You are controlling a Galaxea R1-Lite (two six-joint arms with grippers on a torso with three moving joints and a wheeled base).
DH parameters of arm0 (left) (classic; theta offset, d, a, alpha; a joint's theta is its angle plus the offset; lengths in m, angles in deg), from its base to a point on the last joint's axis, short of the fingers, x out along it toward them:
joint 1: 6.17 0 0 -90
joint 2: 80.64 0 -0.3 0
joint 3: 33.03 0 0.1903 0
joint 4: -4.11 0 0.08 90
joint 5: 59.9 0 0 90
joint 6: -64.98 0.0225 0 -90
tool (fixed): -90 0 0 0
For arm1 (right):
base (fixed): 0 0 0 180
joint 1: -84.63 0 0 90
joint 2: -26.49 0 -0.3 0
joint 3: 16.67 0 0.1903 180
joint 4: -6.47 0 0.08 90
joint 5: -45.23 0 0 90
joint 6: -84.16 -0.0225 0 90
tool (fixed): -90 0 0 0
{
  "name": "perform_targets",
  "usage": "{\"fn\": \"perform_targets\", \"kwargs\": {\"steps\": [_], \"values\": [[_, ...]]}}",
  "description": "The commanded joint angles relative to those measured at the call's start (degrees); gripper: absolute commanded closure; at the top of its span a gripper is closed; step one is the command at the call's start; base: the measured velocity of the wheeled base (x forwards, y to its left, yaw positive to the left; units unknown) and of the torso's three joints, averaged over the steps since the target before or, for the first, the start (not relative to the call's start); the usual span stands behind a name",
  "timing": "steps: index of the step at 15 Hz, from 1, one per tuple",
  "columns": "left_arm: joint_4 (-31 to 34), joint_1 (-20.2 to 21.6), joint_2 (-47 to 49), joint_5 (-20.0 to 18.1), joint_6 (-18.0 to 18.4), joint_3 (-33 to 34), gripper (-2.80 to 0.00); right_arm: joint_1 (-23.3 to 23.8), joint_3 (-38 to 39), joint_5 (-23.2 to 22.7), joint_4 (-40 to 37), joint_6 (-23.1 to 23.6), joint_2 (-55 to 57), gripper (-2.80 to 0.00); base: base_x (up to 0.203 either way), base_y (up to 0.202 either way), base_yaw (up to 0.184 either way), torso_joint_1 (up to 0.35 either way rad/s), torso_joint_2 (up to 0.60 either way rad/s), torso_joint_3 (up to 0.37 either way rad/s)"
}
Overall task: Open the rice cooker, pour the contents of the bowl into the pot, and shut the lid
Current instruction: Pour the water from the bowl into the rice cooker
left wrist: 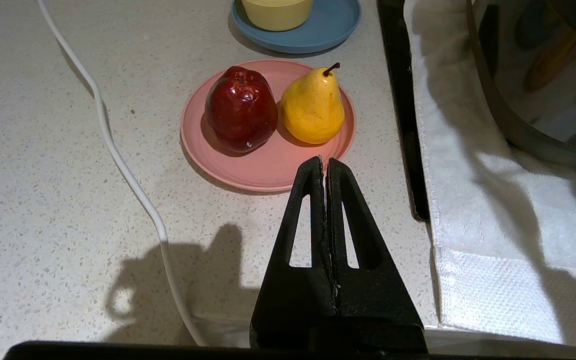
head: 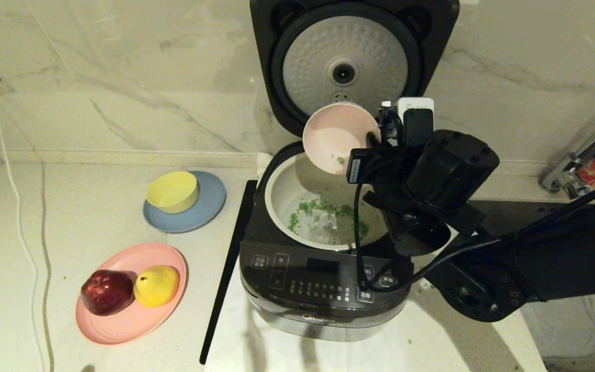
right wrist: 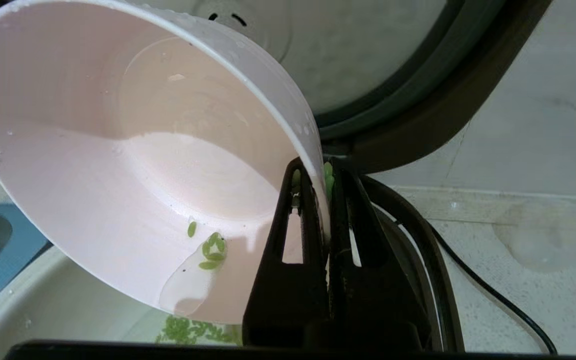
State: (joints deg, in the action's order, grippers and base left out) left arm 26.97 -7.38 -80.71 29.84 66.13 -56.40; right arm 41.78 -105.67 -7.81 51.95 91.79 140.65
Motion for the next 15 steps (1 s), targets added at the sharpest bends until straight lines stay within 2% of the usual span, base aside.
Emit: {"fn": "perform_targets", "kwargs": {"steps": [1,4,13,15], "values": [[-0.02,-0.02,-0.01,0.00,0.00,0.53,0.00,-0.04,0.33,0.26,3.26,0.42,1.29,0.00,0.000,0.000,0.000,0.000,0.00,0.000],[-0.02,0.06,-0.01,0.00,0.00,0.53,0.00,-0.13,0.73,-0.07,8.71,3.66,2.07,0.00,0.000,0.000,0.000,0.000,0.00,0.000],[-0.02,-0.02,-0.01,0.00,0.00,0.53,0.00,-0.21,1.26,-0.64,15.99,4.64,5.17,0.00,0.000,0.000,0.000,0.000,0.00,0.000],[-0.02,0.06,-0.01,0.00,-0.06,0.53,0.00,-0.65,1.68,-0.98,18.32,6.08,5.55,0.00,0.000,0.000,0.000,0.000,0.00,0.000]]}}
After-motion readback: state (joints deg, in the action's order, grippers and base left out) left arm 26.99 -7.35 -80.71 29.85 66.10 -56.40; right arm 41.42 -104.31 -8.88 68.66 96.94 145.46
